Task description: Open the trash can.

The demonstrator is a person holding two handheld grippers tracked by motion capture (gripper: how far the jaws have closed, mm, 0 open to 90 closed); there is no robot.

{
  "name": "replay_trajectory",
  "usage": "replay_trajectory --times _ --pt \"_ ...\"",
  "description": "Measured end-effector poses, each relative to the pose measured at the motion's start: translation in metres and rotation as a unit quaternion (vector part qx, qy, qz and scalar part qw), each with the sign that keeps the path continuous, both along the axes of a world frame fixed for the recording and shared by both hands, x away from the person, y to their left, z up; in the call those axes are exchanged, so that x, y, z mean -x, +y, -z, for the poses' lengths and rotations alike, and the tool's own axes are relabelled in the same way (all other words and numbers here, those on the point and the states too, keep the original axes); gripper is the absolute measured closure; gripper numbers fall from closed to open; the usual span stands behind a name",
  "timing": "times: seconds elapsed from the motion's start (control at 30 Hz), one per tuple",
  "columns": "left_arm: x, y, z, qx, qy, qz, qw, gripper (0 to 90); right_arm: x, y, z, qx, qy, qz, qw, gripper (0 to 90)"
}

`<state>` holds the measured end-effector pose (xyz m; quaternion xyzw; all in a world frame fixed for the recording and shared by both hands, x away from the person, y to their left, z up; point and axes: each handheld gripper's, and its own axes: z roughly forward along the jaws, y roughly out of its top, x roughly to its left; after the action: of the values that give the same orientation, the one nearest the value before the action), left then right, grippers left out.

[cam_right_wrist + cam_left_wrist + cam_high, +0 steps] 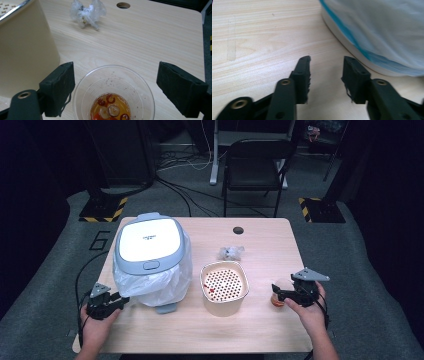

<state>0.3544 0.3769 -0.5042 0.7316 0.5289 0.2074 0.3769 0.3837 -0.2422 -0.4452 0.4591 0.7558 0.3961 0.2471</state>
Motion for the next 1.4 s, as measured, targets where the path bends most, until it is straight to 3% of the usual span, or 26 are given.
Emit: replay_trajectory --times 0.03,0.17,0.33,0.4,0.47,0.57,0.6,0.63,0.73,0.77,0.9,0.93,1.0,1.03,1.17,1.2,1.33,1.4 --pt "0.003 -0.003 -0.003 0.011 -0.002 0.001 0.9999 64.5 0.000 0.000 -0.002 0.002 -0.003 0.000 1.0000 14.5" --pt "0.012 -0.010 -0.017 0.006 -0.011 0.024 0.9996 70.8 0.004 0.003 -0.011 0.001 -0.020 0.001 0.9998 16.5" --pt "0.028 -0.019 -0.026 0.006 -0.001 0.048 0.9988 73.8 0.009 0.011 -0.023 -0.002 -0.036 -0.018 0.9992 21.8" --pt "0.033 -0.022 -0.029 0.023 0.004 0.055 0.9982 73.6 0.009 0.015 -0.026 0.000 -0.034 -0.028 0.9990 22.8" --pt "0.038 -0.026 -0.031 0.041 0.007 0.073 0.9965 73.6 0.009 0.019 -0.027 0.000 -0.034 -0.036 0.9988 25.1" --pt "0.043 -0.038 -0.032 0.042 0.001 0.094 0.9947 76.9 0.008 0.026 -0.030 -0.002 -0.035 -0.045 0.9984 28.7" --pt "0.044 -0.042 -0.033 0.049 0.004 0.101 0.9936 76.8 0.008 0.027 -0.030 -0.001 -0.035 -0.053 0.9980 29.2" --pt "0.044 -0.044 -0.034 0.040 0.007 0.115 0.9925 76.7 0.008 0.030 -0.031 -0.004 -0.035 -0.053 0.9979 29.4" --pt "0.043 -0.056 -0.034 0.041 0.004 0.144 0.9887 80.0 0.007 0.034 -0.032 -0.002 -0.034 -0.060 0.9976 29.9" --pt "0.041 -0.060 -0.032 0.041 -0.003 0.148 0.9881 81.3 0.008 0.036 -0.032 -0.004 -0.032 -0.059 0.9977 30.2" --pt "0.041 -0.079 -0.030 0.052 0.002 0.170 0.9840 83.6 0.007 0.040 -0.032 -0.004 -0.030 -0.066 0.9974 30.3" --pt "0.044 -0.086 -0.029 0.068 0.012 0.143 0.9873 83.6 0.007 0.042 -0.032 -0.005 -0.030 -0.066 0.9973 30.4" --pt "0.041 -0.092 -0.027 0.056 0.007 0.155 0.9863 84.5 0.006 0.044 -0.032 -0.005 -0.029 -0.072 0.9970 30.4" --pt "0.040 -0.094 -0.027 0.058 0.009 0.166 0.9844 84.5 0.006 0.046 -0.032 -0.004 -0.028 -0.074 0.9969 30.4" --pt "0.037 -0.105 -0.023 0.058 0.001 0.166 0.9844 83.2 0.005 0.052 -0.032 -0.004 -0.024 -0.080 0.9965 30.4" --pt "0.035 -0.106 -0.023 0.055 0.001 0.172 0.9835 83.2 0.004 0.054 -0.032 -0.003 -0.026 -0.082 0.9963 30.4" --pt "0.028 -0.111 -0.019 0.064 -0.006 0.163 0.9844 82.1 0.001 0.059 -0.032 -0.005 -0.021 -0.082 0.9964 30.6" --pt "0.026 -0.112 -0.020 0.071 -0.003 0.146 0.9867 81.5 -0.001 0.062 -0.032 -0.008 -0.019 -0.084 0.9962 30.8"
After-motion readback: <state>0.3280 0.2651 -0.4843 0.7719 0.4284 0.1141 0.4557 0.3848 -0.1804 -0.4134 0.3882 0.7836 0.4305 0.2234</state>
